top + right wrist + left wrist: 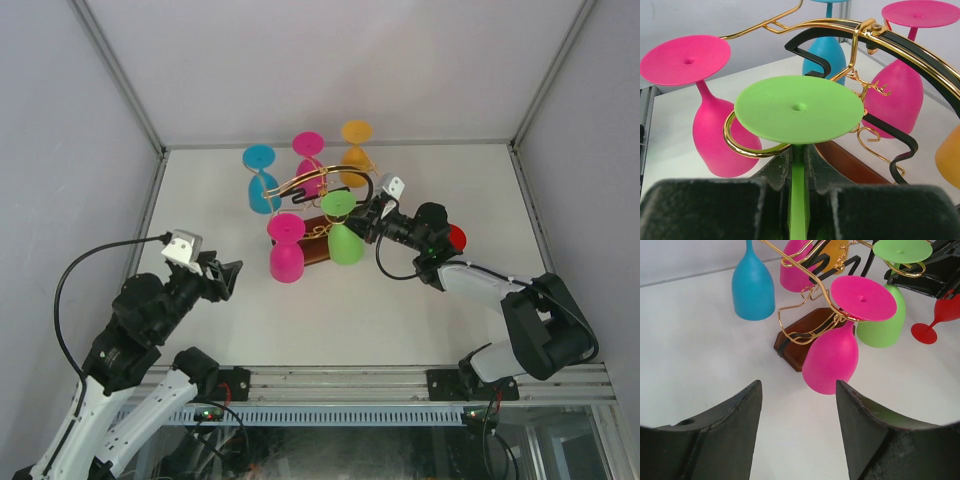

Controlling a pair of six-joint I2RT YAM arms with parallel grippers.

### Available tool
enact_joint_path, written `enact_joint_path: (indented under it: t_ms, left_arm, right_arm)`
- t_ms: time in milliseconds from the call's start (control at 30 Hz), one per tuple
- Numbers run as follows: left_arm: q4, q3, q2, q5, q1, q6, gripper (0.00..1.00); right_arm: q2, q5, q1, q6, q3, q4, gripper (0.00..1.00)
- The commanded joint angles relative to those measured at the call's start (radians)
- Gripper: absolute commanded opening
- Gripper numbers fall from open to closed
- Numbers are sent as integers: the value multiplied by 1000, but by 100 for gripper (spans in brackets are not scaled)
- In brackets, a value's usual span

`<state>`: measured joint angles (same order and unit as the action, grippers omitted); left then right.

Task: Place the wine glass upside down on the wine glass rack
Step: Turn the wine glass upside down at the wine rack.

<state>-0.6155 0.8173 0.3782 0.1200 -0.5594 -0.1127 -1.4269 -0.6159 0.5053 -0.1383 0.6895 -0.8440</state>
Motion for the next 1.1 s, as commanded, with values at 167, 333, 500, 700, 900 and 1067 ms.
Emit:
enact_joint_path:
  t_ms: [167,333,500,700,900,1067]
  left_arm:
    - [23,-31,2,-10,7,8,65]
    - [22,-33,6,-8,7,10,64]
    - [20,-33,7,-6,7,10,64]
    - [19,-31,9,2,7,14,64]
    - [19,-36,11,2,7,14,64]
    - [20,-42,7,6,7,13,65]
  right_arm:
    - [7,-79,-1,81,28,-81,0]
    - [-23,-90,-1,100,28,-138,0]
    - [-56,-103,-1,92,29,-211,0]
    - [-74,-137,-2,105,39,-211,0]
    - [-63,-215,-2,103,37,-184,0]
    - [-41,-248,-2,124,36,-132,0]
